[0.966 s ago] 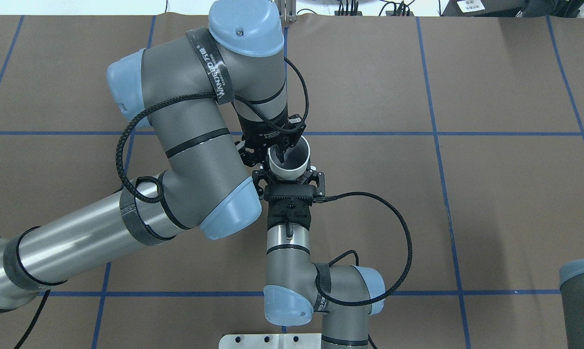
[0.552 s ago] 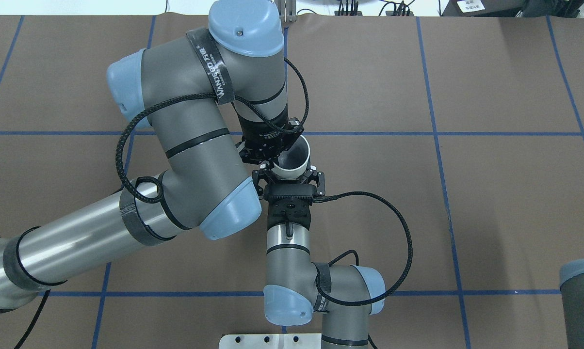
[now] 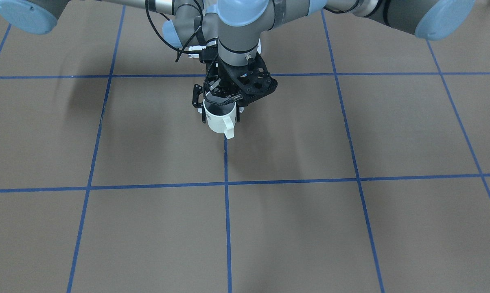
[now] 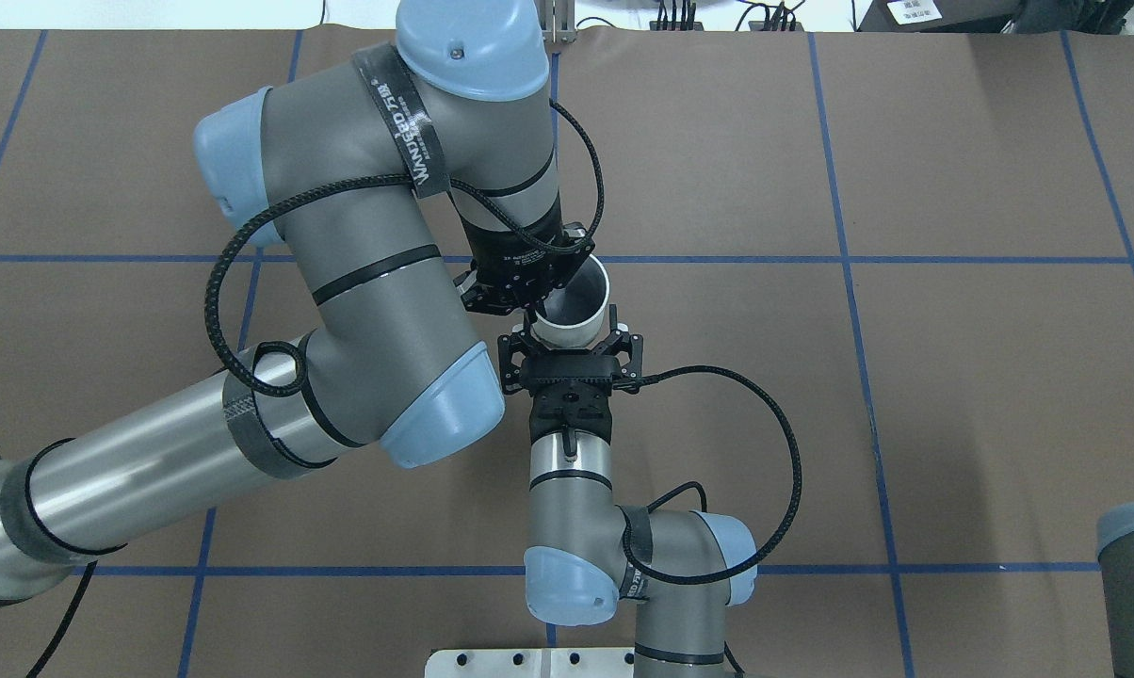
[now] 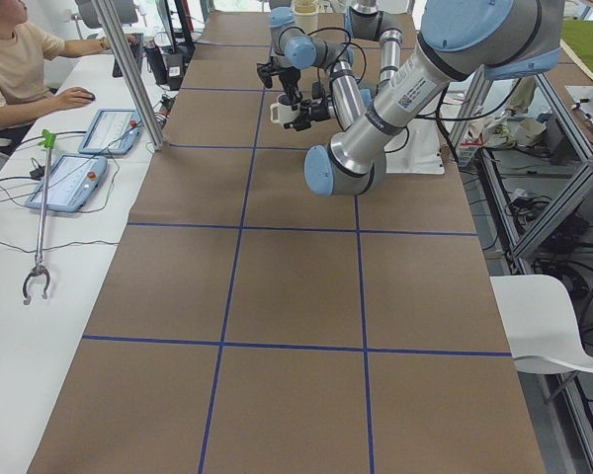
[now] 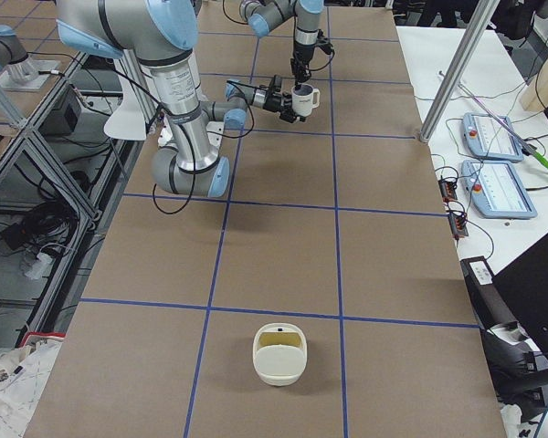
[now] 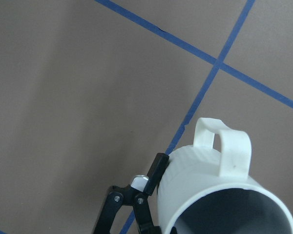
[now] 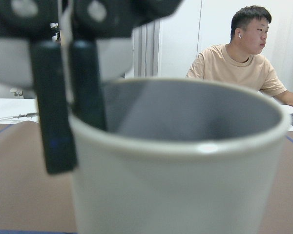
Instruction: Left arm hands cup to right arm to dump lemon
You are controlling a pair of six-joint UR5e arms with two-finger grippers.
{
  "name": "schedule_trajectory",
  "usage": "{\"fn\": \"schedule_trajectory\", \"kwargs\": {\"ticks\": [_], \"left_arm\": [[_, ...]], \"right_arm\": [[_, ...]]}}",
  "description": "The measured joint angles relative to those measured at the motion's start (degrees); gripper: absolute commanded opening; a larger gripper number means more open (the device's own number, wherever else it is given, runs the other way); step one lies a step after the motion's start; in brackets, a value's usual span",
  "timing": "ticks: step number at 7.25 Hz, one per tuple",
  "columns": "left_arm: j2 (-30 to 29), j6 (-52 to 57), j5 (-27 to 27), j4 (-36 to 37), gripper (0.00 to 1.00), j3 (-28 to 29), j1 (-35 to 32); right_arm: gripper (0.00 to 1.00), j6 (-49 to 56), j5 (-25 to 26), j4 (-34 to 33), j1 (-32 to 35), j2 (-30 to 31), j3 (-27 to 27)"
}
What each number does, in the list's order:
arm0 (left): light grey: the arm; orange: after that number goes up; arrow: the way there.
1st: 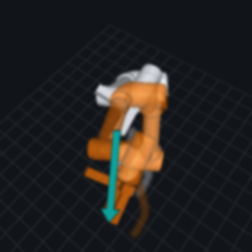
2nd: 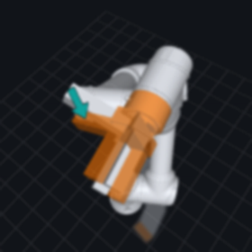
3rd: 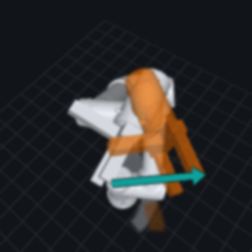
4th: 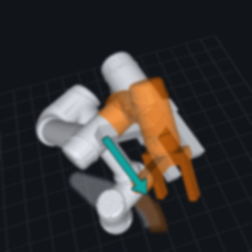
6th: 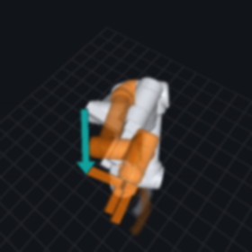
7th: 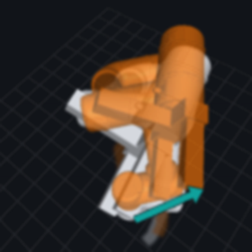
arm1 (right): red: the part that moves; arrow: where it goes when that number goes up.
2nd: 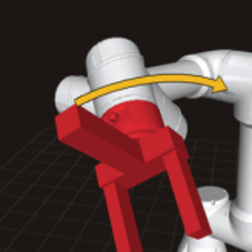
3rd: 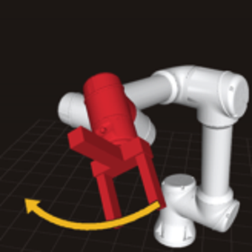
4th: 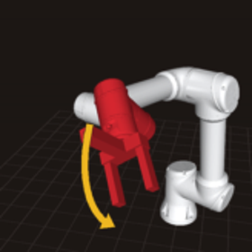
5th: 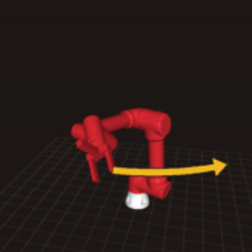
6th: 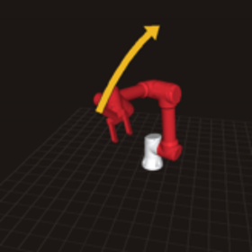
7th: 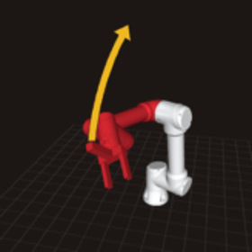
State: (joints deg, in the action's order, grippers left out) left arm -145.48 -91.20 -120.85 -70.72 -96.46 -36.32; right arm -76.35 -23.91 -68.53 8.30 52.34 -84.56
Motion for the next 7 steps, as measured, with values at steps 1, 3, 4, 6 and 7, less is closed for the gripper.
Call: {"fn": "schedule_trajectory", "kwargs": {"ticks": [1, 3, 4, 6, 7], "left_arm": [[0.10, -0.02, -0.05, -0.01, 0.00, -1.95, -0.71], [3.71, 0.73, -0.43, 0.01, 0.00, -8.28, -3.00], [8.59, 3.53, -0.65, -0.05, 0.00, -12.83, -4.27], [19.31, 12.11, -0.83, -0.34, 0.00, -20.33, -6.38], [25.26, 18.49, -0.89, -0.71, 0.00, -22.98, -8.36]], "right_arm": [[1.00, 1.58, -1.04, 0.06, -0.31, 0.99, -0.01], [1.00, 2.74, -5.60, 0.28, -0.23, 2.60, -1.98], [1.00, 4.96, -10.81, 0.33, 0.92, 5.40, -6.35], [1.00, 11.39, -21.86, 0.34, 4.93, 13.42, -16.80], [1.00, 14.01, -29.87, 0.33, 8.81, 17.28, -20.73]]}}
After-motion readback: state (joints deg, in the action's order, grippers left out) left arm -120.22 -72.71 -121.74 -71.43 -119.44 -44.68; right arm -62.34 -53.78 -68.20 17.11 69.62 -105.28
